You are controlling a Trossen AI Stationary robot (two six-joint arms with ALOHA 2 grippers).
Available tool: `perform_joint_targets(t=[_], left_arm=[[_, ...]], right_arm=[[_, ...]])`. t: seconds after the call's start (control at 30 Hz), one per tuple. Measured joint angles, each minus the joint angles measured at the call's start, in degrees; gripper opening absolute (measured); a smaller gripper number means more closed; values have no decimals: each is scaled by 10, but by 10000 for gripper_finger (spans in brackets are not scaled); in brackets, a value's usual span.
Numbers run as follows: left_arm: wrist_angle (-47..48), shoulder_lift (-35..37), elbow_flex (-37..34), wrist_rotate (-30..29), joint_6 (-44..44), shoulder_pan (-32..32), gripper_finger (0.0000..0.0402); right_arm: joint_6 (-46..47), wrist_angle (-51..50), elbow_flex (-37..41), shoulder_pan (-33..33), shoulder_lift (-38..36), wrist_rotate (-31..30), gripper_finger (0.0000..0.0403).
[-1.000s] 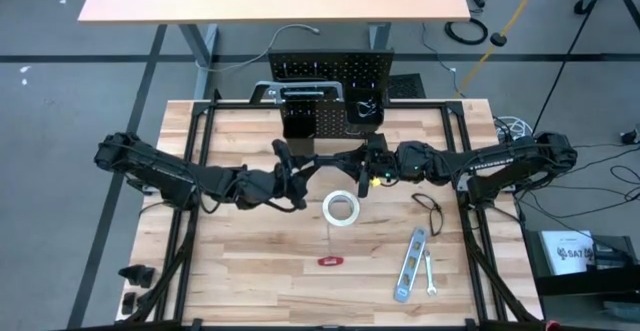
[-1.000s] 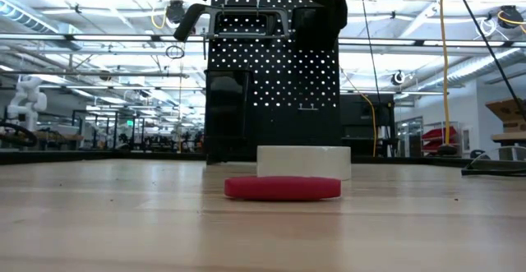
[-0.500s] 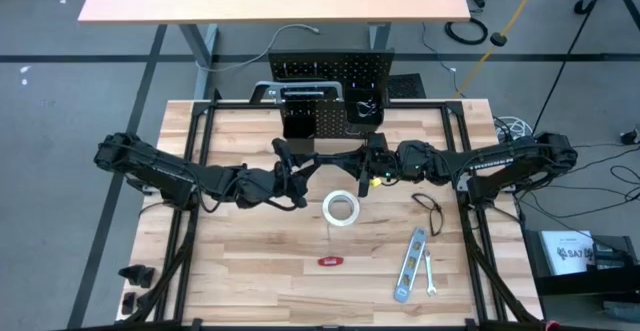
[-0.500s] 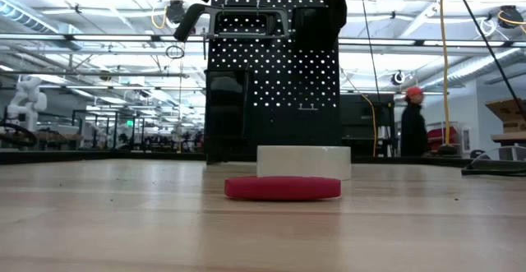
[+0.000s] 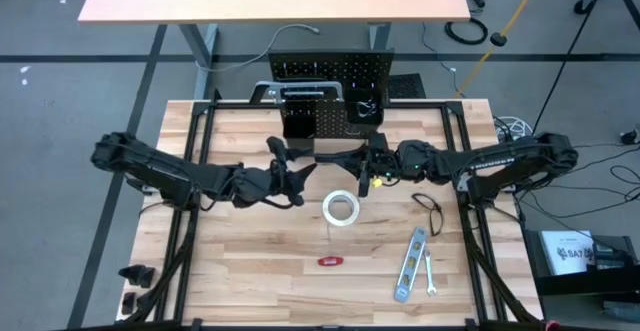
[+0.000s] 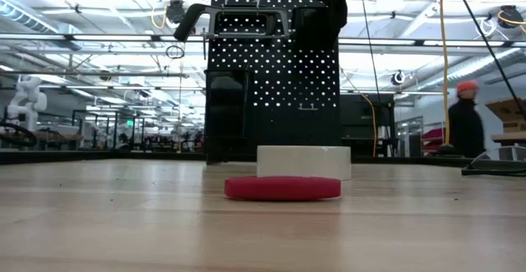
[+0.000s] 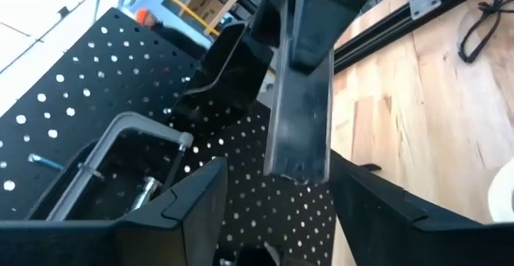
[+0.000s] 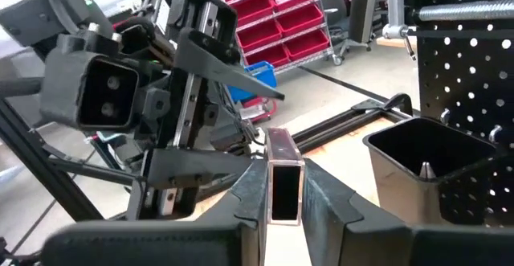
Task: Hang tools onto peg board
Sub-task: Put small black level into the right black tool bin
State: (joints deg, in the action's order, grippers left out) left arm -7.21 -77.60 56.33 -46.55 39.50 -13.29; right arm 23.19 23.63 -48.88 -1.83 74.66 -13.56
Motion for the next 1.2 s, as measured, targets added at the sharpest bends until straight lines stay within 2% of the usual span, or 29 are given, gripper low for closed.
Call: perform_joint_targets(t=[0.3, 0.5, 0.67, 0.9, 1.1, 1.2], left_arm=[[80, 53, 0, -3, -65, 0, 222], [178, 85, 0, -2, -148, 0, 221], [248, 102, -4, 35, -231, -3, 221], [242, 130, -57, 45, -286, -25, 221], [216, 140, -97, 45, -328, -36, 221], [172, 140, -122, 68, -327, -38, 221]], right_arm=[[-27, -24, 0, 0, -54, -4, 43], [-44, -49, 0, 0, -95, -16, 43], [-52, -79, 0, 0, -129, -22, 43], [-59, -128, -17, 5, -161, -32, 43], [-73, -247, -96, 17, -154, -42, 43], [-84, -309, -138, 18, -147, -56, 43]])
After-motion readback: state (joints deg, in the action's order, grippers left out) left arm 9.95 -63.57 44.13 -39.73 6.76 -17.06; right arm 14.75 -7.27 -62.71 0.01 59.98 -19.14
